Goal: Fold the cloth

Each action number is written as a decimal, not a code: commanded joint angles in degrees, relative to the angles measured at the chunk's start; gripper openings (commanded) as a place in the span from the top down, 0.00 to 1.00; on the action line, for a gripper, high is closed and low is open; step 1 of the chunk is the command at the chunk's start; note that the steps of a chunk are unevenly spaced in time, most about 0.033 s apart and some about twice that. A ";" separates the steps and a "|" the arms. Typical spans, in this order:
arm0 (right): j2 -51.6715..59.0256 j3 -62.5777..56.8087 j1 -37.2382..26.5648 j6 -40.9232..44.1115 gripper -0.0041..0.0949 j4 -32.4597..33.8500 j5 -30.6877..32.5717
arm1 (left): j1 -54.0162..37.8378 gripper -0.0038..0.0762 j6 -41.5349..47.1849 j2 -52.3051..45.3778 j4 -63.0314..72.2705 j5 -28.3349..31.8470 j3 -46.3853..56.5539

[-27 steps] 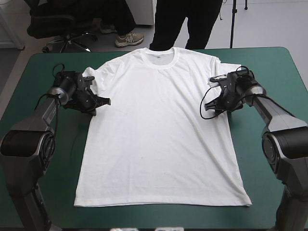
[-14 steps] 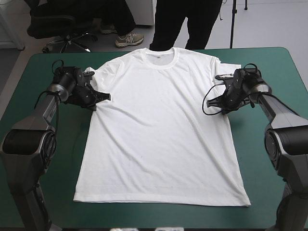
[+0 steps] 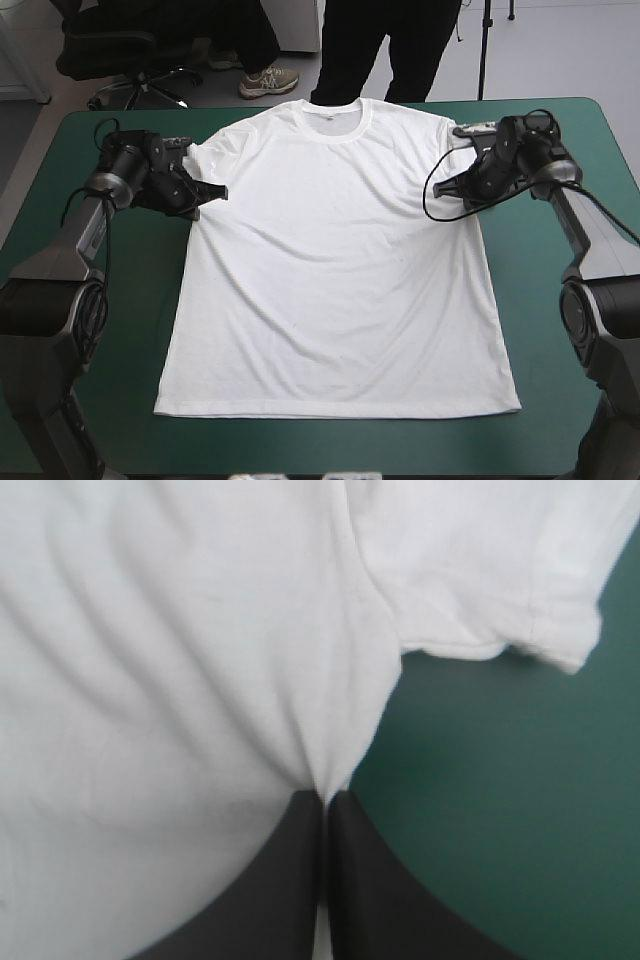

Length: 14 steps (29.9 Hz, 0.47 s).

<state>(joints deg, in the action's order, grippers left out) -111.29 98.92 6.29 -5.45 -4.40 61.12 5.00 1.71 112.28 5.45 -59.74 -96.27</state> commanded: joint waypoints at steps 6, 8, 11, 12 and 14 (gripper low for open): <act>11.90 7.54 -0.46 -0.61 0.98 -0.55 0.90 | 0.16 0.97 -1.71 -14.90 0.87 1.13 -1.81; 14.04 8.07 -0.46 -0.61 0.98 -0.44 0.90 | 0.16 0.97 -1.71 -17.77 0.87 1.51 -1.81; 17.36 8.89 -0.46 -0.61 0.98 -0.35 0.90 | 0.16 0.97 -1.71 -22.40 0.87 2.10 -1.81; 18.65 9.44 -0.46 -0.61 0.98 -0.46 0.90 | 0.16 0.97 -2.12 -24.02 0.87 2.36 -1.81; 20.34 10.31 -0.46 -0.61 0.98 -0.47 0.90 | 0.16 0.97 -2.12 -26.84 1.01 2.91 -1.81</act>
<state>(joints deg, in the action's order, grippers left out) -96.47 106.23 6.29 -5.45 -4.91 64.23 5.00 0.00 91.55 5.84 -60.08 -96.27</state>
